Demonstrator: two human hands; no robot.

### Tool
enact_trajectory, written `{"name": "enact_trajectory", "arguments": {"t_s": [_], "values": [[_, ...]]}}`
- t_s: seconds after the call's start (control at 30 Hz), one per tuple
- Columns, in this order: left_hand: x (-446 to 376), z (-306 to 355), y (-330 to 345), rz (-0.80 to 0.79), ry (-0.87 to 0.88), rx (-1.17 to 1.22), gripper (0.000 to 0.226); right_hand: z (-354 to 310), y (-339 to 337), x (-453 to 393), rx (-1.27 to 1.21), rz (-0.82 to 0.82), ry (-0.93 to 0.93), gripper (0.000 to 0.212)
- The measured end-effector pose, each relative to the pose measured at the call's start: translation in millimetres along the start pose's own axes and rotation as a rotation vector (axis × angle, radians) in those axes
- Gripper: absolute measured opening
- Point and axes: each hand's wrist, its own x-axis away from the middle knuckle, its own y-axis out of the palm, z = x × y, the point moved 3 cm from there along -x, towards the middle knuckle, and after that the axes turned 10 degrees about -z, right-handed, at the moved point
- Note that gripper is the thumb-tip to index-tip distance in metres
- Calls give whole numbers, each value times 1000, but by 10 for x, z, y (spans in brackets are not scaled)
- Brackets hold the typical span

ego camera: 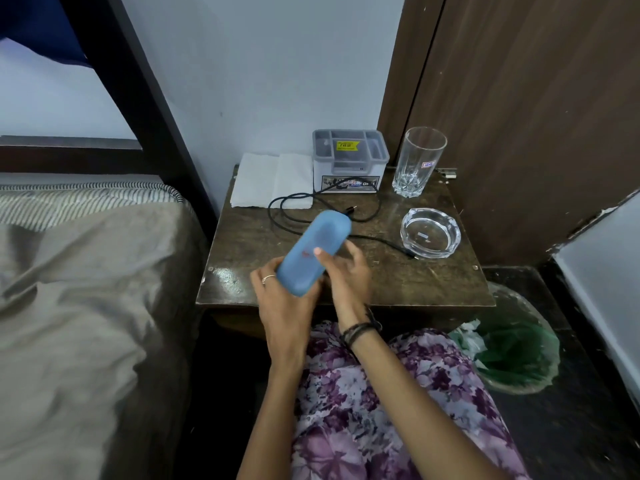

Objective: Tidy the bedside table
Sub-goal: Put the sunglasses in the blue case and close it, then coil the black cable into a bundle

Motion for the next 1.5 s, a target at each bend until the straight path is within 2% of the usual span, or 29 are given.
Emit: {"name": "enact_trajectory", "arguments": {"t_s": [0.1,0.2,0.3,0.37,0.47,0.67,0.73,0.83,0.97,1.03,1.13,1.23,1.37,1.5], "values": [[-66,-64,-225,119,-32,70,62,-63,389,-96,-84,-191,83,45],[-186,-189,-448,145,-30,43,63,-125,708,-187,-70,-348,138,46],[-284,-299,-577,187,-56,15,62,-105,929,-302,5,-421,149,24],[-342,-326,-610,217,-74,-10,63,-60,1026,-386,92,-414,122,24],[-405,-327,-627,228,-82,-70,61,39,1102,-489,193,-387,105,37],[-401,-336,-582,178,-97,-244,67,-1,987,-482,332,-360,50,47],[-365,-275,-539,177,-36,-308,68,-32,835,-464,363,-377,39,47],[-308,-89,-408,172,118,-364,58,-172,466,-444,545,-323,-91,31],[-222,151,-21,-10,199,-281,30,-335,-143,-457,994,-152,-283,18],[-234,176,222,-81,145,-173,19,-339,-365,-474,1161,-81,-302,22],[-278,177,523,-80,-8,13,11,-286,-477,-509,1333,-101,-299,32],[-302,150,700,-68,-112,63,13,-295,-457,-553,1356,-96,-314,31],[-391,48,733,-57,-142,114,16,-317,-423,-669,1324,-97,-325,18],[-462,24,721,-127,-136,166,20,-336,-401,-803,1202,-251,-290,11]]}}
